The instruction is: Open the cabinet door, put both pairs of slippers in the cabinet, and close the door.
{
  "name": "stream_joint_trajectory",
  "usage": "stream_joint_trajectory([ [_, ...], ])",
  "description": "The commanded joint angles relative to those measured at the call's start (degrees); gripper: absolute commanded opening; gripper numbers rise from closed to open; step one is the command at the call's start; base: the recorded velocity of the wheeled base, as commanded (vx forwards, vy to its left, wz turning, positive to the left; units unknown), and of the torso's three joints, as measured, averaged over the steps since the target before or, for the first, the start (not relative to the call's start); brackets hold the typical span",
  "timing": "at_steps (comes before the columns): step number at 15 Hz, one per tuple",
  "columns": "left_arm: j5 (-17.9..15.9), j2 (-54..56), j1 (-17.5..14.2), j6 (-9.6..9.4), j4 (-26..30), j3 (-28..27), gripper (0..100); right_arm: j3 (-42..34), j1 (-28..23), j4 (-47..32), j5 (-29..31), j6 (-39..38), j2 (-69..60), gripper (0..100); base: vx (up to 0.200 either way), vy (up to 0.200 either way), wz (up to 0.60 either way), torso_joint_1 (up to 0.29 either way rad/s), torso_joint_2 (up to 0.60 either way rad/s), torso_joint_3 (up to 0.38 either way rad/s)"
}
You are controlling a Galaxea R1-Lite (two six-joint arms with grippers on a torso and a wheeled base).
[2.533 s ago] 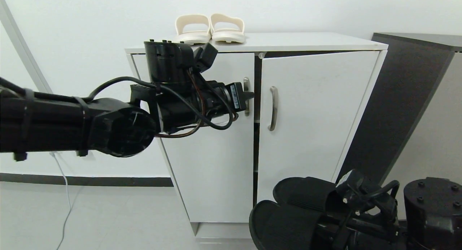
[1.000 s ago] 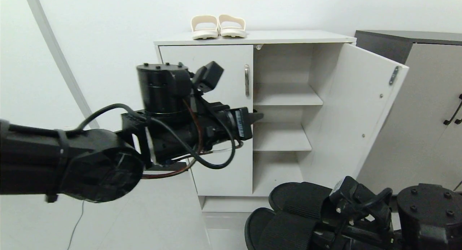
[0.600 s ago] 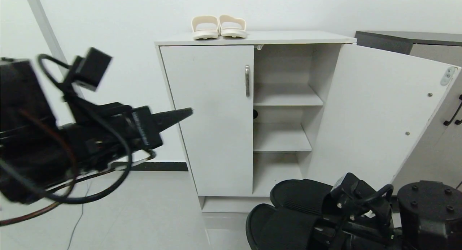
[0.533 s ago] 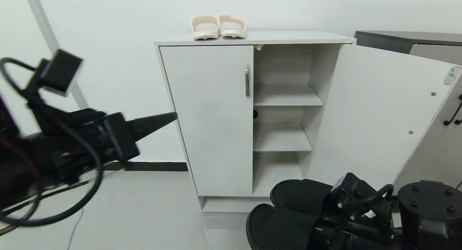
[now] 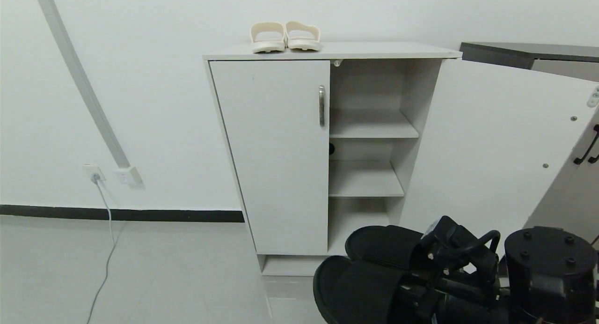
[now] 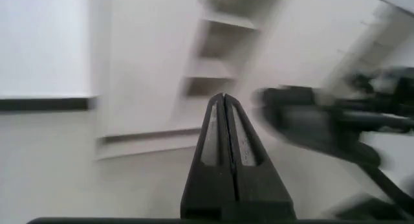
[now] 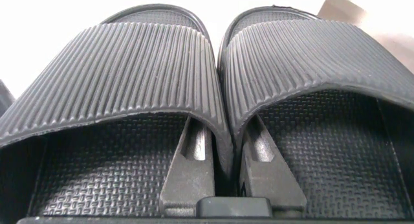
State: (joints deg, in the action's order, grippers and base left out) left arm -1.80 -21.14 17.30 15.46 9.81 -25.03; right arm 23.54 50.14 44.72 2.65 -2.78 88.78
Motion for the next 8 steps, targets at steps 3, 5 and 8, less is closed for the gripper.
stream_joint_trajectory([
  [3, 11.6, 16.0, -9.8, -4.91, 4.5, 9.4, 0, -0.1, -0.3, 1.6, 0.0, 0.8, 1.7, 0, 0.0, 0.0, 0.0, 0.0, 0.0, 0.0],
  [5, 12.7, 16.1, -14.1, -6.67, 4.7, 11.8, 0, -0.2, -0.3, 1.6, 0.1, 0.8, 1.7, 0, 0.0, 0.0, 0.0, 0.0, 0.0, 0.0],
  [8, 12.3, 20.4, -17.7, -11.59, 3.6, 17.8, 0, -0.2, -0.3, 1.6, 0.0, 0.8, 1.9, 0, 0.0, 0.0, 0.0, 0.0, 0.0, 0.0],
])
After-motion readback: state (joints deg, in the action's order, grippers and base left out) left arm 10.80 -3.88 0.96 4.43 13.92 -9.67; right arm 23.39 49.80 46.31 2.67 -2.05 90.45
